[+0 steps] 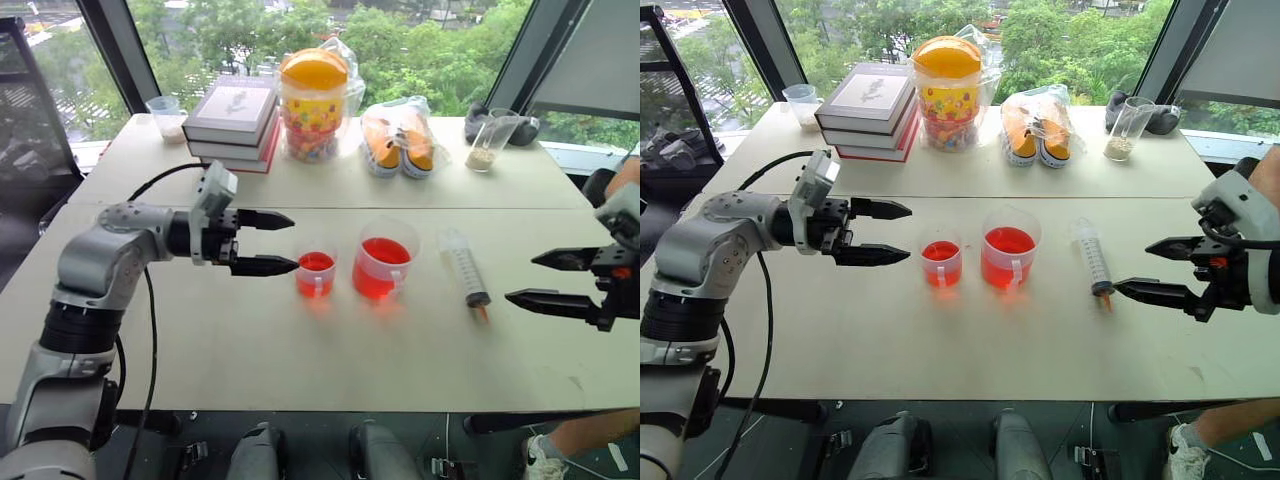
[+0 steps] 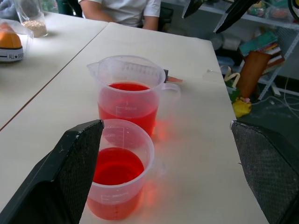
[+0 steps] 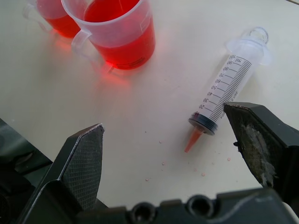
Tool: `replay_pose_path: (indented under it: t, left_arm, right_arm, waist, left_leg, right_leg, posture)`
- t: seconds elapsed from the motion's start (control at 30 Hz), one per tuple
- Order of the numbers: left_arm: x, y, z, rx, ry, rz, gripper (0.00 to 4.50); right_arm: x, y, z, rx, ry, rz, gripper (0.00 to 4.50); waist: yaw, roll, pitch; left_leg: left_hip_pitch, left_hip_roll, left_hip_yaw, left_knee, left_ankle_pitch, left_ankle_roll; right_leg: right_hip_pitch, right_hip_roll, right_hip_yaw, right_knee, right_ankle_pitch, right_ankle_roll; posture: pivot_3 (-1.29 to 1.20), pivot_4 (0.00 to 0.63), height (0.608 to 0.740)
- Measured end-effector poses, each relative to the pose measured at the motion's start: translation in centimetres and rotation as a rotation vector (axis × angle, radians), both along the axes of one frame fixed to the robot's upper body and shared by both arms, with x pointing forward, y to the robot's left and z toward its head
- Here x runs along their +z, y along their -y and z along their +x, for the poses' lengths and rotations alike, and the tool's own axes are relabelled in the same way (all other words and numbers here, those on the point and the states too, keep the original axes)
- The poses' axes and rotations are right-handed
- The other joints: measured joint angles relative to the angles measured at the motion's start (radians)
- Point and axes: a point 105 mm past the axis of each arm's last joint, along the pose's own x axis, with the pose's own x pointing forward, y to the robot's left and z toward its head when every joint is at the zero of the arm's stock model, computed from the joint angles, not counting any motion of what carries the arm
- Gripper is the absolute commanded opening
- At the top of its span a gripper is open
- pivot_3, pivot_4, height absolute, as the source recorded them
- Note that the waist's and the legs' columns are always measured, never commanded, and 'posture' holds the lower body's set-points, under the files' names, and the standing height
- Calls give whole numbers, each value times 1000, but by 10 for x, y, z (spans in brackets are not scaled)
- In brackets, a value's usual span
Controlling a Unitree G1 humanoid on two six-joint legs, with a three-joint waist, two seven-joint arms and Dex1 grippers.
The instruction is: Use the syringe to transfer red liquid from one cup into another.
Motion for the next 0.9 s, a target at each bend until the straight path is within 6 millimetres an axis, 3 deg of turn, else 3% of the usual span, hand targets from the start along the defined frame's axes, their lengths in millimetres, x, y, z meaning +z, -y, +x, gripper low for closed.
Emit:
replay_pose_path:
  t: [0.6, 0.73, 0.9]
  left_arm:
    - [3, 6, 1, -19, 9, -24, 4500]
    - [3, 9, 2, -17, 15, -35, 4500]
    - [3, 12, 3, -22, 20, -48, 4500]
  right_arm:
    - [-2, 8, 5, -54, -3, -32, 4477]
    - [-6, 15, 17, -111, -23, -30, 4477]
    - [5, 22, 44, -213, -8, -12, 4477]
  waist:
    - [-1, 0, 0]
    - [-2, 0, 0]
    - [-7, 0, 0]
  left_leg:
    - [0, 0, 0, 0, 0, 0]
    - [0, 0, 0, 0, 0, 0]
    - [0, 0, 1, 0, 0, 0]
  right_leg:
    - [0, 0, 0, 0, 0, 0]
    - [0, 0, 1, 0, 0, 0]
    - [-2, 0, 1, 0, 0, 0]
  posture:
    - [0, 150, 740]
    - [0, 150, 740]
    - [0, 150, 740]
